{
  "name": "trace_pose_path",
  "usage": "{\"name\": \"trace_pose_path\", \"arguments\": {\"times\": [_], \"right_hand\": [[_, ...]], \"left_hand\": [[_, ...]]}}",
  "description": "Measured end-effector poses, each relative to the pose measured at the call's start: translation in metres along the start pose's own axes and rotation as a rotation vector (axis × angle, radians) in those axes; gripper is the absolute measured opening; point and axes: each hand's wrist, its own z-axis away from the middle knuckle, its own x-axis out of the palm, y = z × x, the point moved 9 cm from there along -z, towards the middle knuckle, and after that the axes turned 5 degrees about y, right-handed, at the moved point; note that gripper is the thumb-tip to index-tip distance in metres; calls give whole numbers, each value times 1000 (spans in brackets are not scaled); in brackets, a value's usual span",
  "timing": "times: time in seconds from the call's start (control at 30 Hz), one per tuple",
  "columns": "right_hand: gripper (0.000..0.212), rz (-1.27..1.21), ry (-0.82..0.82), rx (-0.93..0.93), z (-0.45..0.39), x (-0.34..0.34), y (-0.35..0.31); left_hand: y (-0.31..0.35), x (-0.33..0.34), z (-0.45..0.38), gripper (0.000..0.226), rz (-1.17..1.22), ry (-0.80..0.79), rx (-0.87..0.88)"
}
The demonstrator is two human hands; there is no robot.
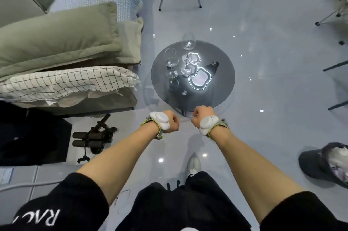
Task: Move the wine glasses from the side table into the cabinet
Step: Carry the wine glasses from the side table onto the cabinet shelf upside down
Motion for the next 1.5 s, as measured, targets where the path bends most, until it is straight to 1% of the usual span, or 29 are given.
{"name": "trace_pose_path", "arguments": {"times": [0.03,0.1,0.17,0.33,0.4,0.5,0.53,0.57,0.63,0.67,0.73,0.8,0.87,0.93,1.0,1.1,1.2,1.33,1.43,1.5], "right_hand": [[21,0,-13,1,-1,3,1],[20,8,-8,-18,-29,-23,4],[21,16,-9,-25,-42,-33,5],[22,-16,-22,-12,-100,-54,2],[23,-3,-36,-16,-116,-56,-3],[23,35,-54,-20,-164,-62,-20],[23,47,-67,-18,-183,-64,-27],[23,35,-80,-28,-186,-67,-31],[24,51,-113,-22,-231,-67,-46],[25,57,-119,-22,-233,-70,-48],[26,60,-123,-9,-264,-70,-56],[25,57,-121,-5,-277,-71,-59],[24,48,-131,5,-300,-69,-62],[24,43,-158,13,-316,-66,-63],[24,40,-178,13,-340,-64,-62],[24,36,-192,12,-368,-58,-54],[24,55,-216,10,-395,-46,-41],[26,98,-271,-3,-427,-32,-26],[28,108,-306,2,-445,-24,-19],[28,104,-320,19,-457,-17,-11]], "left_hand": [[1,-1,1,15,-30,8,6],[20,-19,-22,18,-25,48,3],[25,-26,-32,20,-26,52,-1],[32,-54,-87,19,-7,78,-7],[31,-59,-108,17,22,53,-6],[24,-77,-163,8,115,44,-14],[21,-86,-185,8,168,52,-21],[21,-89,-189,8,204,62,-19],[13,-107,-231,9,262,51,-31],[14,-109,-234,9,282,49,-32],[1,-117,-262,7,355,53,-79],[-7,-118,-272,11,418,74,-127],[-21,-116,-292,14,548,70,-207],[-30,-109,-303,19,685,29,-290],[-38,-104,-319,16,820,3,-381],[-52,-93,-338,11,1006,35,-523],[-59,-75,-356,8,1219,22,-667],[-64,-51,-382,16,1546,22,-795],[-70,-43,-397,17,1771,71,-838],[-73,-38,-413,27,1885,105,-830]]}}
